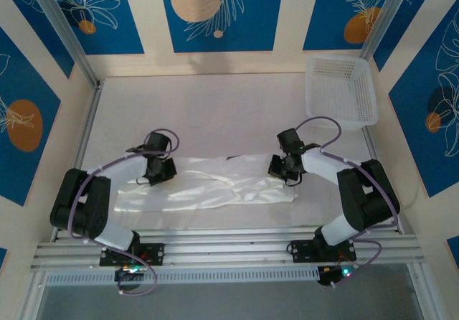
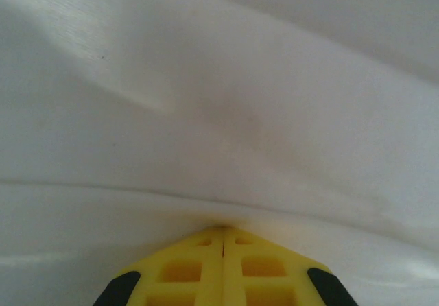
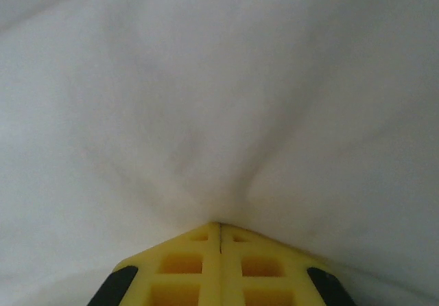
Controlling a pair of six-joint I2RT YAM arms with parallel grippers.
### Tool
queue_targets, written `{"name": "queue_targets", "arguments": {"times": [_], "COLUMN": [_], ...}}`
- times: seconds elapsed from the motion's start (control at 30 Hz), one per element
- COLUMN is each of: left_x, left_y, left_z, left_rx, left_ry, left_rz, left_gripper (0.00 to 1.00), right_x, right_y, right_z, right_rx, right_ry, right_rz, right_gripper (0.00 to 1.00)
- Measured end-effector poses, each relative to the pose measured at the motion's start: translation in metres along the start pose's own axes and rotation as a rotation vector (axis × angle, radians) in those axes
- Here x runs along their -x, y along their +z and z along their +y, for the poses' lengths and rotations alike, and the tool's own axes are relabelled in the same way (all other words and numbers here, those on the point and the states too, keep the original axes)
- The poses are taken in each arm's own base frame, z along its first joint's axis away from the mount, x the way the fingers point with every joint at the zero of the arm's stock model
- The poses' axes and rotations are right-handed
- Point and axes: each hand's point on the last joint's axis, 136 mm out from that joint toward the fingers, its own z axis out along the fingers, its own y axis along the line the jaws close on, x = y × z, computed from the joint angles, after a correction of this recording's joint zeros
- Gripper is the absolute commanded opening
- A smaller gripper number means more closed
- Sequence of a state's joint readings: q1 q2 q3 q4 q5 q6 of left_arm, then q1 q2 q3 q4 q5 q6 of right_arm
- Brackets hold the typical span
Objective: Fold the inside-out t-shirt
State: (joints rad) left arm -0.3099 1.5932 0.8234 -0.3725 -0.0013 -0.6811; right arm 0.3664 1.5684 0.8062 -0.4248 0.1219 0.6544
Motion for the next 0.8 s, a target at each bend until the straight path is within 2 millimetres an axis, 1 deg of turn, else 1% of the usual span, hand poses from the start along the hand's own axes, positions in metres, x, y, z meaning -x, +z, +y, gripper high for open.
{"name": "queue_targets", "arguments": {"times": [0.1,0.2,0.3,0.37,0.43,0.53,0.57,0.63,0.7,0.77,0.8], "left_x": [0.031,0.068,0.113,0.149,0.179,0.209,0.215,0.223,0.224,0.221,0.217], "left_y": [0.013,0.027,0.043,0.056,0.068,0.078,0.081,0.083,0.082,0.079,0.076], "left_z": [-0.024,-0.053,-0.087,-0.114,-0.139,-0.166,-0.173,-0.185,-0.191,-0.194,-0.193], "left_rx": [-0.025,-0.055,-0.077,-0.104,-0.143,-0.192,-0.207,-0.238,-0.264,-0.283,-0.29], "left_ry": [-0.001,0.004,0.022,0.046,0.072,0.116,0.134,0.177,0.216,0.26,0.275], "left_rz": [-0.028,-0.059,-0.089,-0.123,-0.159,-0.198,-0.206,-0.213,-0.211,-0.206,-0.205], "left_gripper": [0.0,0.0,0.0,0.0,0.0,0.0,0.0,0.0,0.0,0.0,0.0], "right_x": [0.002,0.003,-0.007,-0.023,-0.044,-0.087,-0.101,-0.125,-0.14,-0.149,-0.152], "right_y": [0.001,0.002,0.006,0.01,0.015,0.024,0.027,0.033,0.038,0.042,0.041], "right_z": [0.002,0.007,0.025,0.048,0.076,0.127,0.145,0.181,0.214,0.237,0.241], "right_rx": [-0.025,-0.024,0.031,0.081,0.132,0.222,0.252,0.308,0.352,0.377,0.382], "right_ry": [0.002,0.025,0.059,0.058,0.027,-0.054,-0.082,-0.141,-0.192,-0.241,-0.262], "right_rz": [0.02,0.044,0.074,0.091,0.112,0.165,0.186,0.229,0.273,0.293,0.294], "right_gripper": [0.0,0.0,0.01,0.02,0.04,0.04,0.04,0.04,0.05,0.06,0.07]}}
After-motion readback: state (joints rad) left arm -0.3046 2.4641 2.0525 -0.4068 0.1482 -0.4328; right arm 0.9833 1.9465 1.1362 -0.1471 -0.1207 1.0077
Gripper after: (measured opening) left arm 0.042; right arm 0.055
